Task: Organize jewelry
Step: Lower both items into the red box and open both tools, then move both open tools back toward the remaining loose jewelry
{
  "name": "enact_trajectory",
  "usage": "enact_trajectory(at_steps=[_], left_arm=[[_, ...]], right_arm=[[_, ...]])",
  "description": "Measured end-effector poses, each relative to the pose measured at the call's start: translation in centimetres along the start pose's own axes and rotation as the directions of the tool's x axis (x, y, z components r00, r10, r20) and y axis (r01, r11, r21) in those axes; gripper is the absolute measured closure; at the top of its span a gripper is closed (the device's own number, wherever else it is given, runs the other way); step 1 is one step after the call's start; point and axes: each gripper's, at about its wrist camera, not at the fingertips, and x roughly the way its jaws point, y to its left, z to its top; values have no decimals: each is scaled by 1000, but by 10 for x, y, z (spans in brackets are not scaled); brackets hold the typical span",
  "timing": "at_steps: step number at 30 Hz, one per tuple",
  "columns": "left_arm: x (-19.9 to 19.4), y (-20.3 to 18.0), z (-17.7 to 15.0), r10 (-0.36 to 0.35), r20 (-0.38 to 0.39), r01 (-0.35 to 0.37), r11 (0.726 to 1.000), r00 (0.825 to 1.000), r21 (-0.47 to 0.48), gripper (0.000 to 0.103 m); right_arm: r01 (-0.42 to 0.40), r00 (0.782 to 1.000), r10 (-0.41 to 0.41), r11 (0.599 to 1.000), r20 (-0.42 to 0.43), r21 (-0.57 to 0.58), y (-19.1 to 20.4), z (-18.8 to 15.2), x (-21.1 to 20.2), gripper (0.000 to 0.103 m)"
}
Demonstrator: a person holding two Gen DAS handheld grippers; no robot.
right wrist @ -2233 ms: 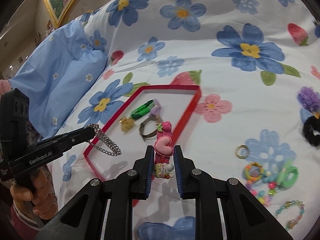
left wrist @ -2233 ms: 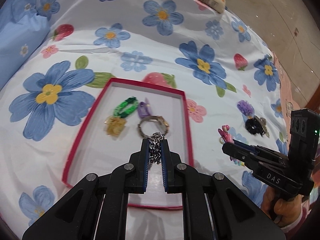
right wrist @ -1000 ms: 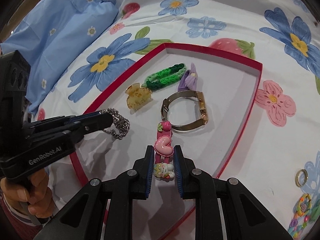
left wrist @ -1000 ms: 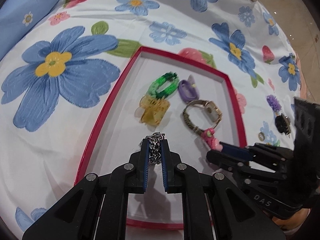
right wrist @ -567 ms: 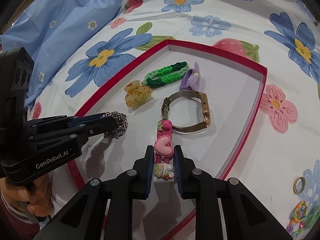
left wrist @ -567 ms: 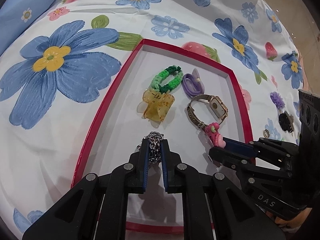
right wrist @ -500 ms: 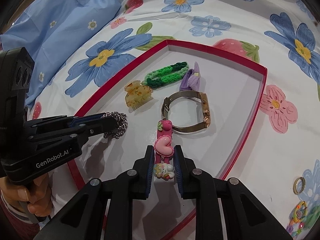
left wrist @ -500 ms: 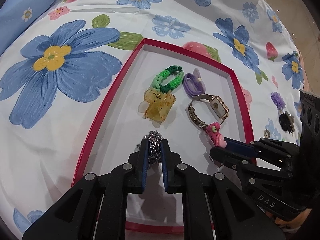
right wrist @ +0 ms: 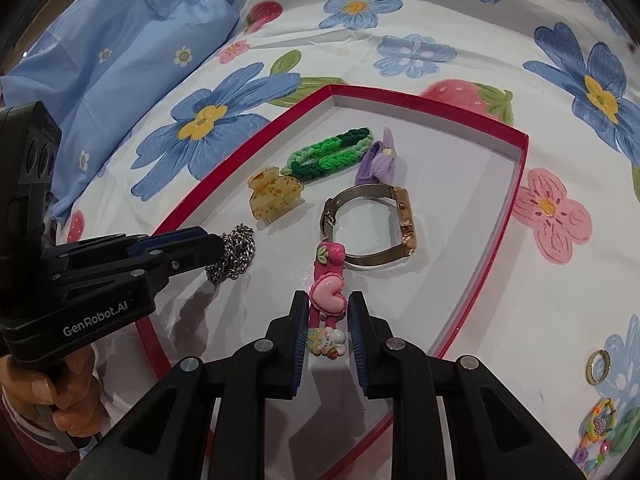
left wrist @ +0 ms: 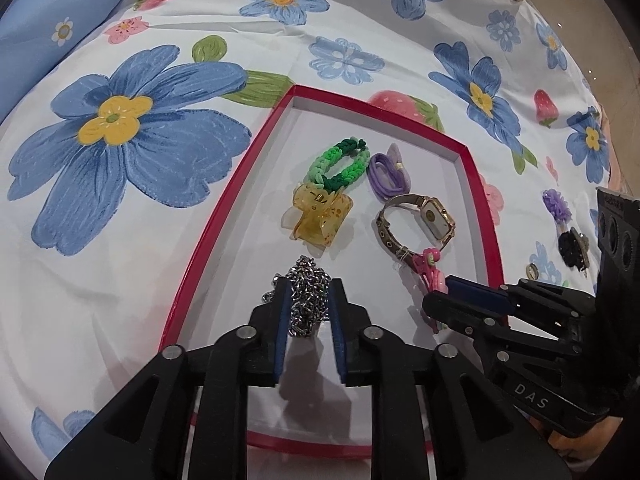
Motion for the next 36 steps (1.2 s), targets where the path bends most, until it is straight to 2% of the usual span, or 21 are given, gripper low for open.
enact_trajectory(at_steps=[1,6,19,21,24,29,36], left_arm=[[-2,0,0,3,3,-3,1000,1000,0,79],[-7,-4,-1,4,7,-4,1000,1000,0,78],[-31,-15,-8,1,34,-1,1000,999,1,75],[-36,-19,-10,0,41,0,1000,999,4,71],[-44,-28,-14,-9,54,9,1000,999,10,64],[-52,-48,-25,-46,58,44,999,997,30,64],[-59,-76,-41,-86,55,83,995,995,58,55]], right_arm=[[-2,1000,2,1000,1,5,-1,0,-1,81],[-11,1000,11,1000,20,15,-2,-1,-8,72],[-36,995,31,998,92,47,-7,-12,-45,72],[-40,994,34,998,108,55,-9,-16,-53,72],[-45,990,36,997,140,65,-12,-24,-70,70],[-51,983,33,994,183,92,-23,-39,-96,65],[-29,974,-7,988,228,154,-50,-71,-128,60]])
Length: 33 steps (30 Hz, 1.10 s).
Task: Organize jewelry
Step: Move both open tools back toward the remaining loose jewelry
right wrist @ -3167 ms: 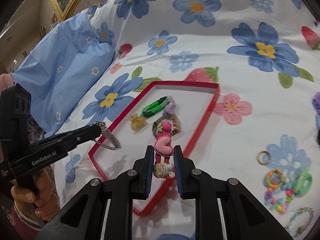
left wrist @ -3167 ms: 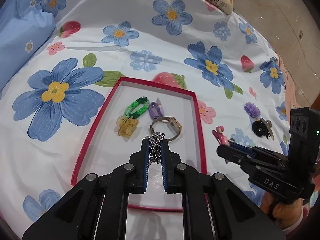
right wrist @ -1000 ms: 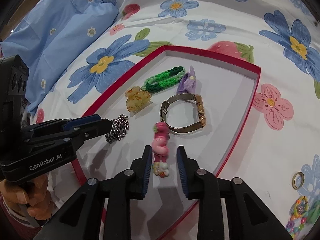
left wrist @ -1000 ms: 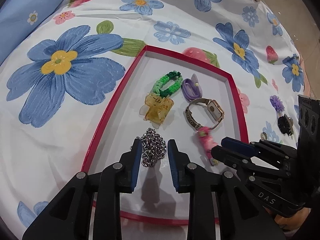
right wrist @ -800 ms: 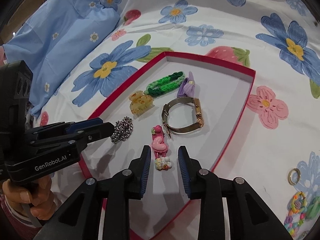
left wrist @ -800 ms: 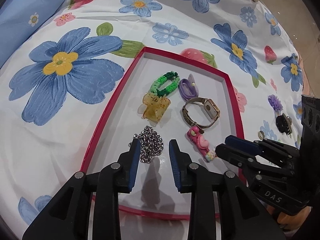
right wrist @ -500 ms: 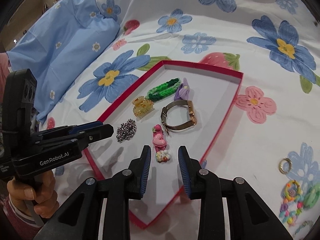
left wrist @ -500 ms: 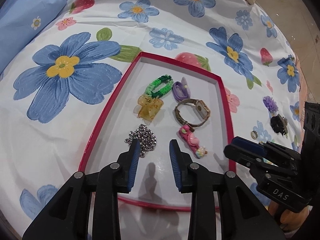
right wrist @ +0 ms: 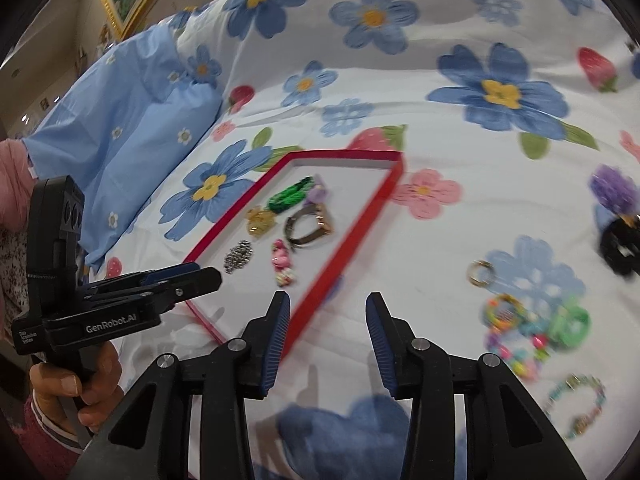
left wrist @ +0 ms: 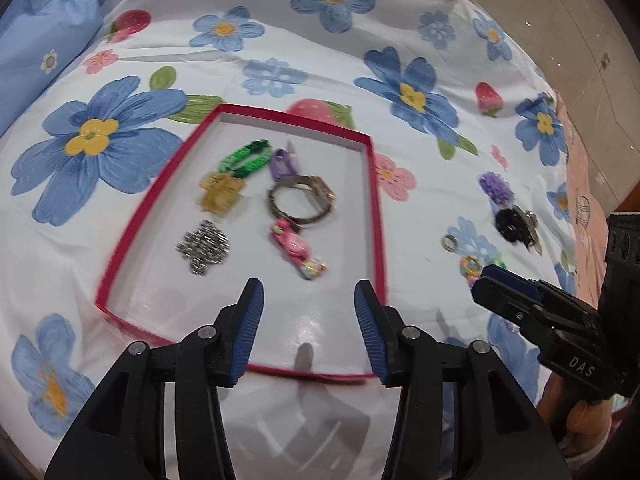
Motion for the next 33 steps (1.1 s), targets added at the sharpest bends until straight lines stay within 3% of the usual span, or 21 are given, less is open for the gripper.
enact_trajectory(at_steps=[13,33], left_arm=[[6,-52,-18,-57,-37,60,995,998,81,49],[45,-128,-30,-93,-142,123,968,985,220,49]], right_arm=[[120,984,-136,984,116,133,-58,-39,-65,50],[263,956,-286,932,61,249,-127,-88,-94,50]])
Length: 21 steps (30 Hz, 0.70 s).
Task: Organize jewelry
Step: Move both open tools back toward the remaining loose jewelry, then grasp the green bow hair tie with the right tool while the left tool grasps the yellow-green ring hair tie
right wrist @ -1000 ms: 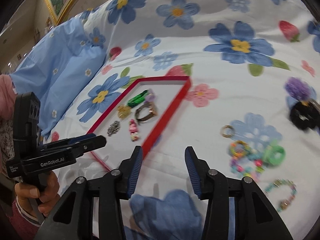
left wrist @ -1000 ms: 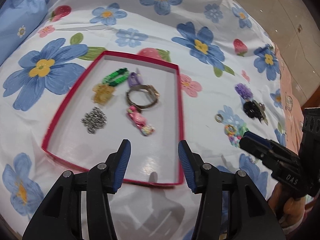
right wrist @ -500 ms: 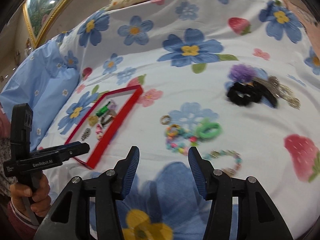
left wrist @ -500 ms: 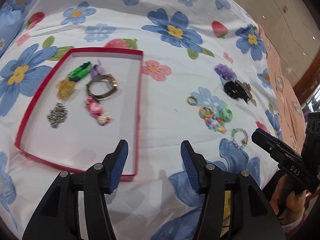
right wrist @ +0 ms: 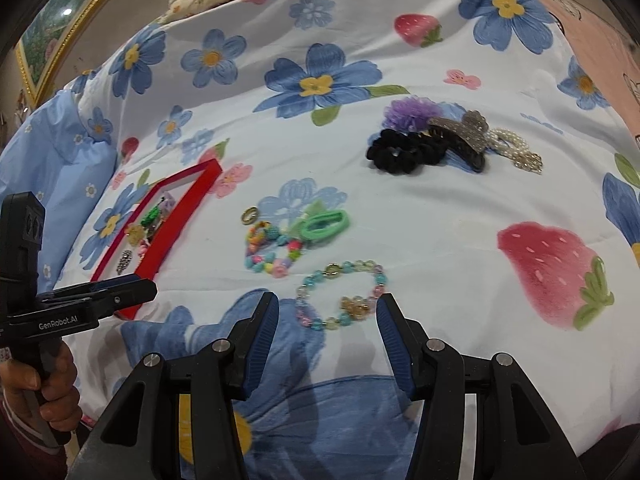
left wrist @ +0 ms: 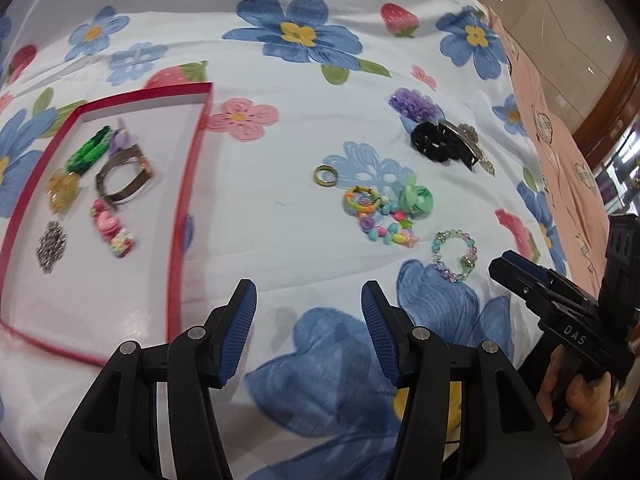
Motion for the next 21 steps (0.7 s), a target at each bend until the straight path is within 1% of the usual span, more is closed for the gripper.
enact_trajectory(at_steps=[8,14,15,19,20,21], left_arm=[[18,-12,23,3,-7,-3,1000,1000,31,49],[35,-14,42,-9,-13,9,1000,1000,28,49],[39,-15,45,-13,-18,14,1000,1000,28,50],[55,-20,56,-32,-38,34,999,999,41,52],[59,-22,58,-36,-41,38,998,999,49,52],[64,-25,60,-36,-46,39,998,998,59,55]], right_arm=[[6,1000,-6,1000,-12,8,-11,11,8,50],[-32,999,33,999,-17,32,-14,30,23,51],[-34,999,35,999,-22,36,-14,33,27,52],[-41,998,44,998,-51,54,-16,45,49,66],[-42,997,45,998,-58,56,-16,47,54,66],[-39,997,43,998,-62,56,-16,50,59,66]])
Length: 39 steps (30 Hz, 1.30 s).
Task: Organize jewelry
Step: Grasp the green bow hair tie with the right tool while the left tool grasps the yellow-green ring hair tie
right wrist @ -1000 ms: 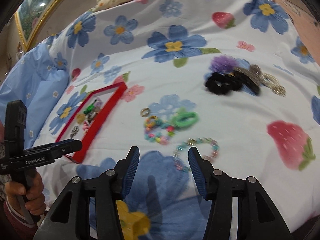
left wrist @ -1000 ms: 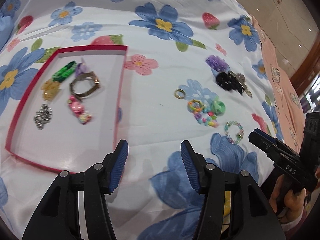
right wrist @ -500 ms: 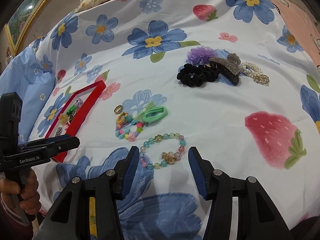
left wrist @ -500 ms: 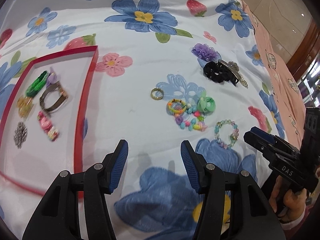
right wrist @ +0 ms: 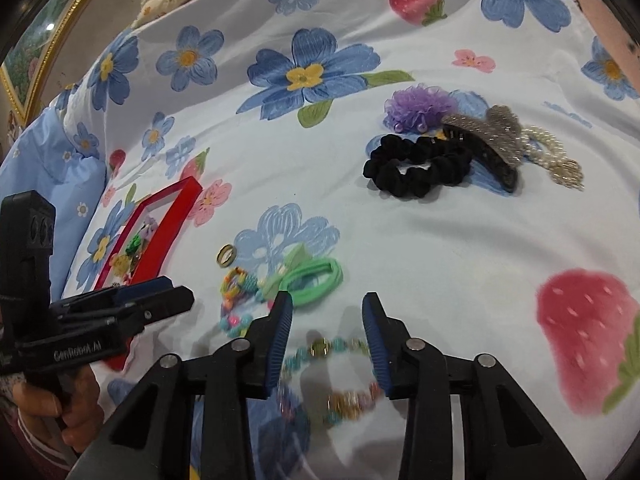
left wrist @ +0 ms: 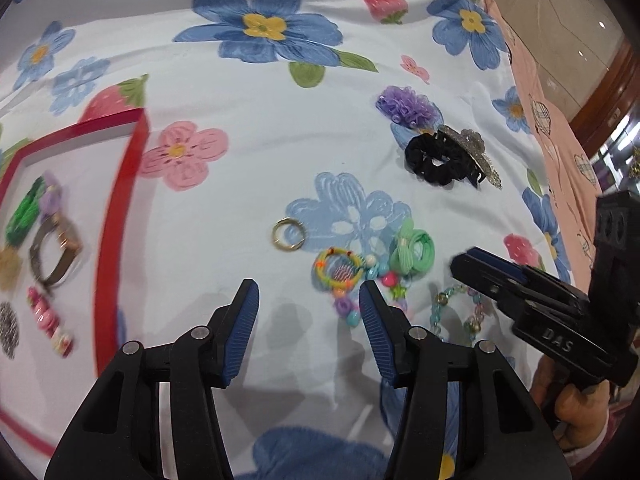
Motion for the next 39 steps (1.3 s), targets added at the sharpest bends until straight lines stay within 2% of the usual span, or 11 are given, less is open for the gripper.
enact_trajectory(at_steps=[2,4,8,10,13,22,27,34,37,38,39], left_arm=[[9,-2,4,0,-14,0,1000,1000,12,66],[22,-3,7,-7,-39,8,1000,999,20,83],[34,-6,8,-29,-51,30,999,998,30,87],[35,-8,7,-36,-47,38,998,998,43,96],[32,-9,6,-37,-39,39,998,999,53,103],[1,2,0,-53,28,52,998,998,25,103],[9,10,4,-80,-11,79,997,997,-22,103],[33,-2,14,-92,-48,90,995,995,-33,78],[42,-5,16,-83,-56,82,996,995,-24,79],[43,-5,17,-83,-55,82,996,995,-20,82],[44,-6,16,-92,-48,91,996,995,-12,92]], right_arm=[[7,1000,-7,1000,-15,-4,1,4,11,66],[20,999,-20,1000,-39,-10,1,7,23,72],[31,998,-32,999,-51,-10,0,7,36,79],[41,998,-41,999,-50,-12,0,8,37,99],[40,998,-40,999,-46,-9,0,8,35,99],[15,1000,-15,1000,7,-14,7,10,13,100],[7,1000,-6,1000,20,-17,10,9,4,100],[3,1000,-3,1000,29,-13,7,5,-5,99],[1,1000,-1,1000,23,-5,4,3,-3,99],[1,1000,-1,1000,22,-3,2,2,-2,99],[2,1000,-2,1000,19,0,1,1,-1,99]])
